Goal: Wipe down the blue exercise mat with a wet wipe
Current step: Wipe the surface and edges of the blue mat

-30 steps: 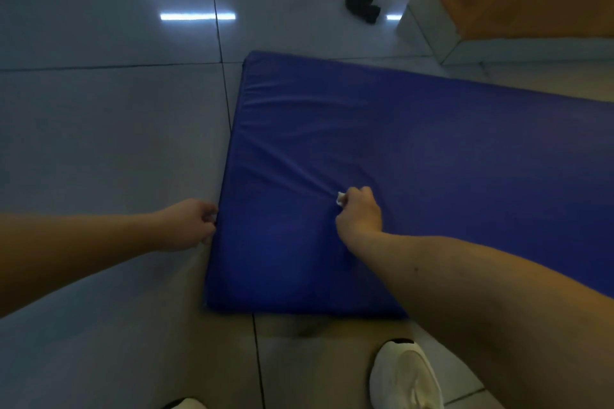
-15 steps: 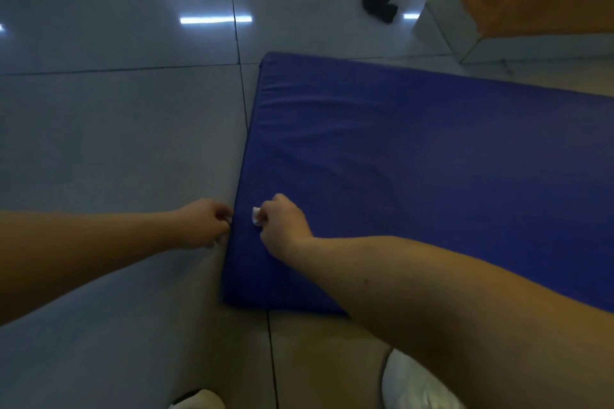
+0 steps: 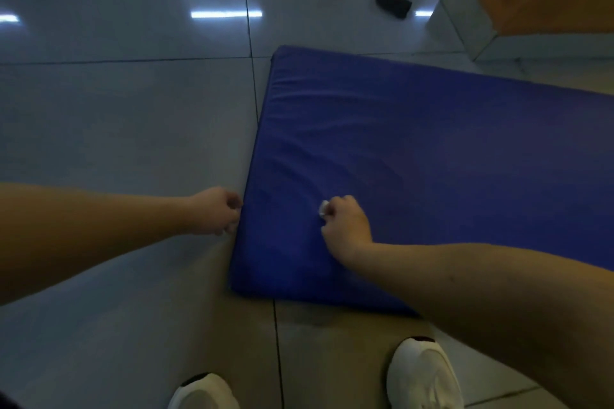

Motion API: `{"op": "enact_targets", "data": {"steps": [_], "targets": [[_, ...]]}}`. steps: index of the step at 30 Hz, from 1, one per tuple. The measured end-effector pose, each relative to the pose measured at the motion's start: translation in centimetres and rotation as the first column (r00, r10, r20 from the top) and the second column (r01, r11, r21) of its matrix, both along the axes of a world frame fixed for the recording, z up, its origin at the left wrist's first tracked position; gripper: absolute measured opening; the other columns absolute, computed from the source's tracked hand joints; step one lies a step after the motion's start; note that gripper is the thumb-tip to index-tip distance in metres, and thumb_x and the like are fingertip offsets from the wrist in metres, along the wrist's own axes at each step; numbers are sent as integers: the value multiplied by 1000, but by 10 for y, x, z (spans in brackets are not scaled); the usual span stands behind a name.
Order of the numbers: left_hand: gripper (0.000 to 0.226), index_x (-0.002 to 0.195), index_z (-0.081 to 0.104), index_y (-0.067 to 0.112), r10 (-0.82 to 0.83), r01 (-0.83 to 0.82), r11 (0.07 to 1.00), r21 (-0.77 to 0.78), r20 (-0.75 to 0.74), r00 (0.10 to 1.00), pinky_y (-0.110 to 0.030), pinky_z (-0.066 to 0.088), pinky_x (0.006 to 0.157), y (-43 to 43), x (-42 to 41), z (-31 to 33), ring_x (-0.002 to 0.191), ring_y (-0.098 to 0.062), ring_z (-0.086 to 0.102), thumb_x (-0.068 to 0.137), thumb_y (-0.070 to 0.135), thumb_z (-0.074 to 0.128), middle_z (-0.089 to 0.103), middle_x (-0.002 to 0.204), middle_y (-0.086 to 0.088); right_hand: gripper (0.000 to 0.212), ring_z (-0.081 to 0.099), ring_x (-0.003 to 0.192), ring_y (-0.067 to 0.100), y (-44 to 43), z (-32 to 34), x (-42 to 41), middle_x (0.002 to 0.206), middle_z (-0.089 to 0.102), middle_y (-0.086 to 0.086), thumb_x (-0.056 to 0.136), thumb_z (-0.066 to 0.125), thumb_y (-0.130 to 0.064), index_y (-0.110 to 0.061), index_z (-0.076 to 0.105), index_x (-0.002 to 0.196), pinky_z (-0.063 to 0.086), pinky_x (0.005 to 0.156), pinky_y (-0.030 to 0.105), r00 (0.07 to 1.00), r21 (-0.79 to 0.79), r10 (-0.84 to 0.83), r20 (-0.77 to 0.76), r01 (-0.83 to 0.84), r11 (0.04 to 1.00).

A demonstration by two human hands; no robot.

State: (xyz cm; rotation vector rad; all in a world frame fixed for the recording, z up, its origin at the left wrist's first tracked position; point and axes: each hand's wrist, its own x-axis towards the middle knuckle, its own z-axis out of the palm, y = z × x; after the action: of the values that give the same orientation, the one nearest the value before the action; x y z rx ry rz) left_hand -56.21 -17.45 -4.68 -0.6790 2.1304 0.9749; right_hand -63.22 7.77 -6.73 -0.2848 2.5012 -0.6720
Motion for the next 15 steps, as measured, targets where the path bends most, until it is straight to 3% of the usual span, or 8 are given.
{"op": "enact_targets", "data": {"steps": [3,5,8,12,15], "targets": [[37,136,54,8,-6,6,1000,8,22,1000,-40,60,86,-1,5,-1,95,-28,70,99,12,55,72,101,-13,25,50,83,7,-54,3,29,97,43,-12,97,59,-11,-30,53,84,36,72,18,992,-116,118,53,-112,987],[33,132,57,8,0,0,1000,9,25,1000,-39,60,85,-2,9,-2,93,-25,71,100,14,57,71,102,-12,15,50,87,9,-82,3,49,99,43,-10,98,59,-13,-27,59,93,40,76,23,969,-169,236,77,-220,961],[31,129,60,10,-28,28,1000,2,39,999,-35,61,83,-2,12,-3,90,-20,71,99,14,56,71,102,-9,22,43,89,14,-100,2,72,104,40,-5,95,57,-3,-18,61,111,38,77,29,891,-183,446,89,-426,886],[30,127,60,10,9,-9,1000,6,67,998,-35,60,82,-2,12,-6,92,-24,71,98,10,57,71,103,-11,6,49,80,15,-79,0,61,99,44,-2,100,56,-15,-15,60,95,48,75,33,884,-130,465,59,-455,881],[24,121,63,7,-13,13,1000,2,78,997,-30,60,76,-1,7,-5,88,-21,70,98,10,57,71,103,-11,31,54,80,17,-31,-4,37,97,50,0,106,48,-37,-16,63,89,50,76,32,873,-58,486,48,-484,873]]}}
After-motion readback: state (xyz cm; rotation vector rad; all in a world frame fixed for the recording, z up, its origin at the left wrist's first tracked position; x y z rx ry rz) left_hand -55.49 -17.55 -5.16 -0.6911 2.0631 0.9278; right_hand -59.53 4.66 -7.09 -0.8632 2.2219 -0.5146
